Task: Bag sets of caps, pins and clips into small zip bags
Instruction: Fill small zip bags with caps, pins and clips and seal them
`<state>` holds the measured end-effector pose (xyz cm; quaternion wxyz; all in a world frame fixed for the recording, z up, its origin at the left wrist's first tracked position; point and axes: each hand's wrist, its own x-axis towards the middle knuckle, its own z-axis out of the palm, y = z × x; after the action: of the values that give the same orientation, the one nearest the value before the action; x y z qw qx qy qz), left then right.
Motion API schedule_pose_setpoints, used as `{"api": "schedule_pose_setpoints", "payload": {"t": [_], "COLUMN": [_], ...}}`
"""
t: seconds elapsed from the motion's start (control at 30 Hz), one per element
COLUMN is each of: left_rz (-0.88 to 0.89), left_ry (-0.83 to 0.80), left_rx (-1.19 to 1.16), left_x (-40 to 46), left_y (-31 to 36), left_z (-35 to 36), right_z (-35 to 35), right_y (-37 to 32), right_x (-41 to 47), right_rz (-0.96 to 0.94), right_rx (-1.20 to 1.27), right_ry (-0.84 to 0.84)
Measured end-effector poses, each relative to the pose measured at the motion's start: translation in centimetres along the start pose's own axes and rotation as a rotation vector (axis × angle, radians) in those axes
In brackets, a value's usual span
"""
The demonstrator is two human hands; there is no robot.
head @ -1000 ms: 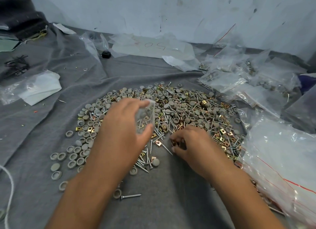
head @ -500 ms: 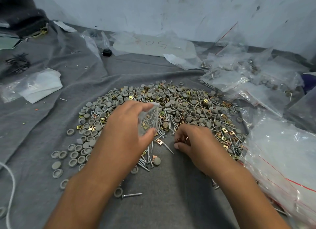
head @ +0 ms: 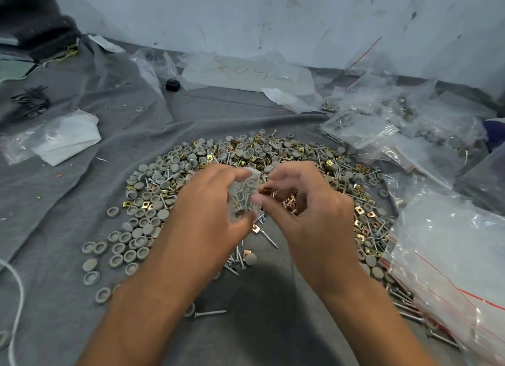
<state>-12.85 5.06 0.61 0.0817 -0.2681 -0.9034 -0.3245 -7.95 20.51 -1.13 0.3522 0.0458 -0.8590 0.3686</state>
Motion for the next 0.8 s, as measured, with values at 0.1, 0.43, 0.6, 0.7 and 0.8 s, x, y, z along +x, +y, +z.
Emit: {"api": "schedule_pose_setpoints", "payload": {"t": [0.1, 0.43, 0.6, 0.7, 0.8], "left_rz": [0.000, -0.040, -0.045, -0.049, -0.047], "left_ry": [-0.009, 0.057, 0.042, 0.048, 0.047], "left_rx": [0.005, -0.012, -0.001, -0.004, 0.002], "left_x": [0.0, 0.1, -0.1, -0.1, -0.1], "left_y": [-0.1, -0.2, -0.1, -0.3, -0.3], "left_z": [0.1, -0.3, -0.4, -0.5, -0.5], "right_z": [0.1, -0.2, 1.6, 1.7, 1.7], "right_y": [0.1, 3.7, 4.7, 5.1, 5.3], "right_x": [0.2, 0.7, 0.2, 0.4, 0.3], "right_rz": [-0.048, 0.300, 0.260, 0.230, 0.219], "right_rx": [-0.006, -0.189, -0.399, -0.423, -0.437], "right_ry": [0.010, -0.250, -0.508, -0.513, -0.510]}}
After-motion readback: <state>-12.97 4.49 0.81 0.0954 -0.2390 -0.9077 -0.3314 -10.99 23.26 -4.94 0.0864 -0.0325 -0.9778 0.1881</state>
